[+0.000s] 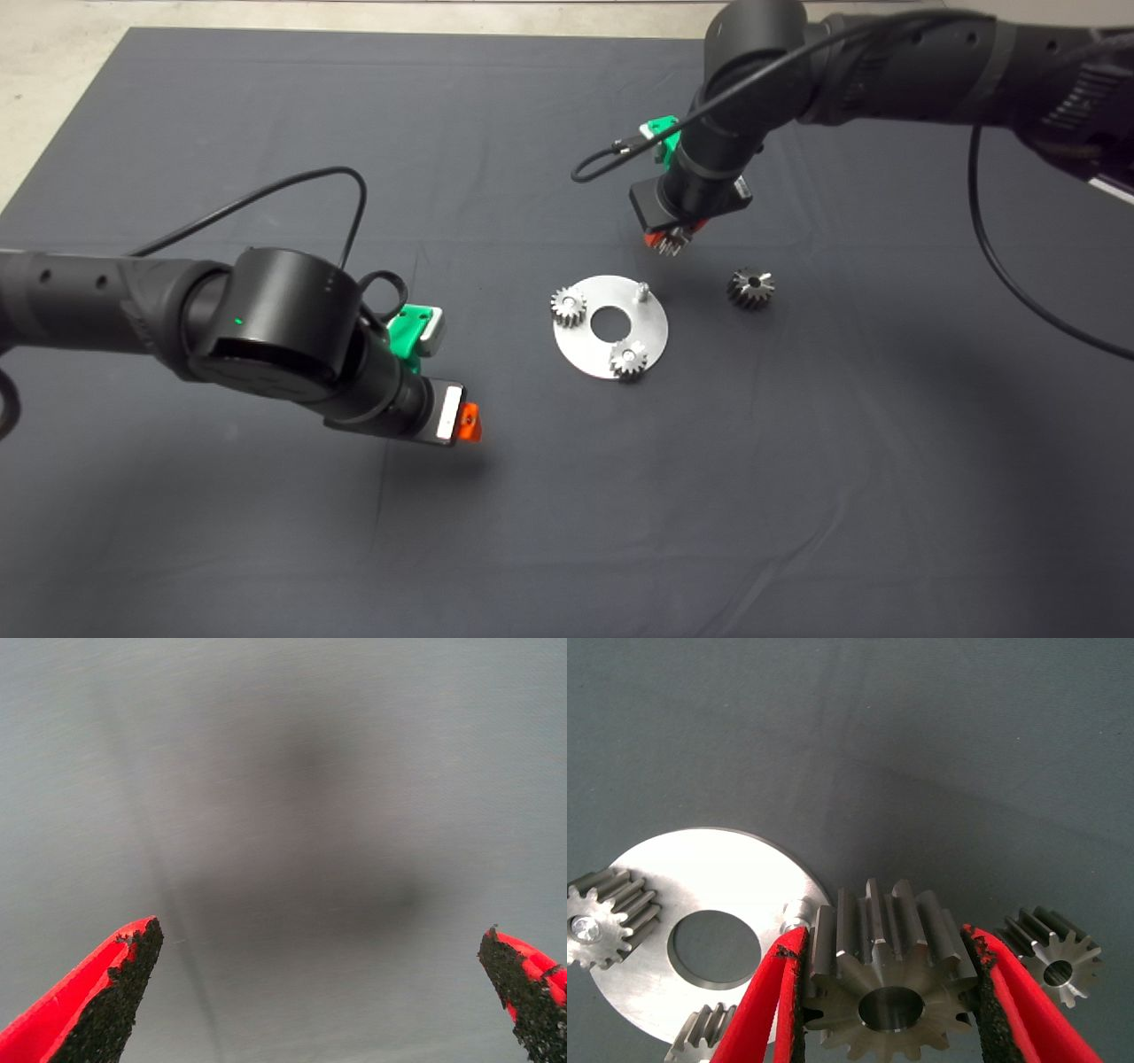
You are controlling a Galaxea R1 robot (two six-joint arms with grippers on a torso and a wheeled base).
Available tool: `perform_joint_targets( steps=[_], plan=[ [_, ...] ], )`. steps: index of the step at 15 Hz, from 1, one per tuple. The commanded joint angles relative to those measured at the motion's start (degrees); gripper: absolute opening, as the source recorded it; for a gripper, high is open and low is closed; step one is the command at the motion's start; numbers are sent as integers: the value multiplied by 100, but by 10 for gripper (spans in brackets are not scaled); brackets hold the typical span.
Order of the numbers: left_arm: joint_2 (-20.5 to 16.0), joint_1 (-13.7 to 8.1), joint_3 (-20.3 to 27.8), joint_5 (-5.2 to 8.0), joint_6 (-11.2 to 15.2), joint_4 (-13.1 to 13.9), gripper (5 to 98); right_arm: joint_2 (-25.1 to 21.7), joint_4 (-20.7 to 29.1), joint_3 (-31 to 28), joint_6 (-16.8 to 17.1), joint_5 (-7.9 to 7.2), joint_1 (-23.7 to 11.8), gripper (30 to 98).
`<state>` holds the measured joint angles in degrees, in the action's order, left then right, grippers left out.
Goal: Remove an incorrectly installed larger gear and replace it with the correct smaller gear
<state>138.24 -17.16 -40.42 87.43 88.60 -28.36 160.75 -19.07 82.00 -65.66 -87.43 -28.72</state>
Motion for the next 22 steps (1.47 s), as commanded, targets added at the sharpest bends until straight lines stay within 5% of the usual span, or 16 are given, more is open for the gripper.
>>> perform_joint_targets(
  steps=[1, 15, 22],
  plan=[
    [85, -86, -78, 143, -18, -33, 921, 120, 351, 193, 141, -757, -301, 367],
    [85, -86, -69, 143, -18, -21, 921, 269, 1542, 526, 193, -757, -73, 368],
    [41, -81, -21, 143, -18, -21, 921, 419, 1564, 640, 220, -701, 121, 367]
  ],
)
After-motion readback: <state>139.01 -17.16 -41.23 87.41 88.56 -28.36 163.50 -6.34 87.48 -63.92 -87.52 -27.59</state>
